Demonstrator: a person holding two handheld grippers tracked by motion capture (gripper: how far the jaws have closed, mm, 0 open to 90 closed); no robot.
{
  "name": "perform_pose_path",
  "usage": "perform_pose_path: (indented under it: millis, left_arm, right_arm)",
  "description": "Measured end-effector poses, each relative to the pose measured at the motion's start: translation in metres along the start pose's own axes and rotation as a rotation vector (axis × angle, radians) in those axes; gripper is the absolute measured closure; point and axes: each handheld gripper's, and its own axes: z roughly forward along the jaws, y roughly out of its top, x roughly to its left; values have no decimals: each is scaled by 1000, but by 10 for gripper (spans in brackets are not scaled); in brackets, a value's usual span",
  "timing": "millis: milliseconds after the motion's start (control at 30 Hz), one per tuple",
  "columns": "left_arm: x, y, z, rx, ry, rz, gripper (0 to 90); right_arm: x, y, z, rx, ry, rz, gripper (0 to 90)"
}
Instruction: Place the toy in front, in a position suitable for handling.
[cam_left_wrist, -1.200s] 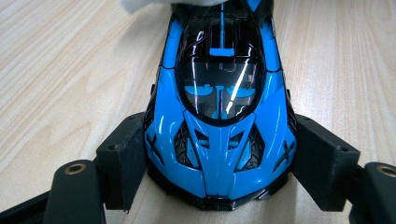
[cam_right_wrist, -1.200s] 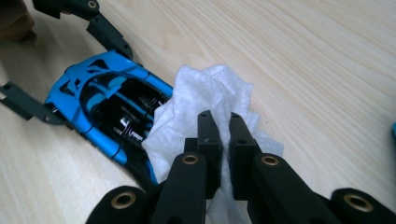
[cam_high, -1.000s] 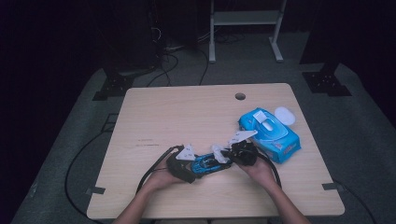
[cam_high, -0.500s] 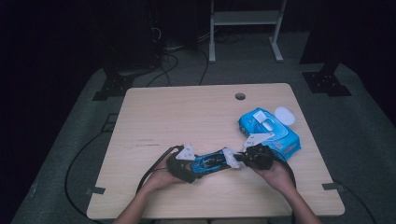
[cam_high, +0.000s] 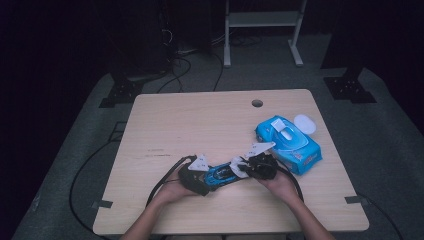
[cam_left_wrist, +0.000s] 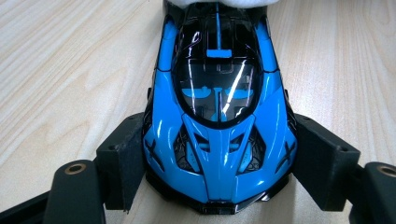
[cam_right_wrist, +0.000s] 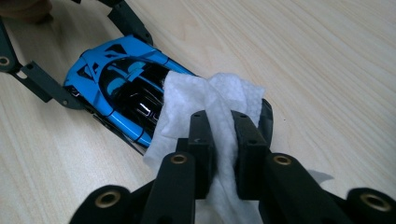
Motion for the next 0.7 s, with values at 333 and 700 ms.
perform_pose_path:
  millis: [333,700]
  left_arm:
    - [1,0,0,0,-4,5,258]
    - [1,0,0,0,-6,9,258]
  right_arm:
    - [-6,8,12,-38,-40,13,851]
    - [-14,-12,-14,-9,8,21,859]
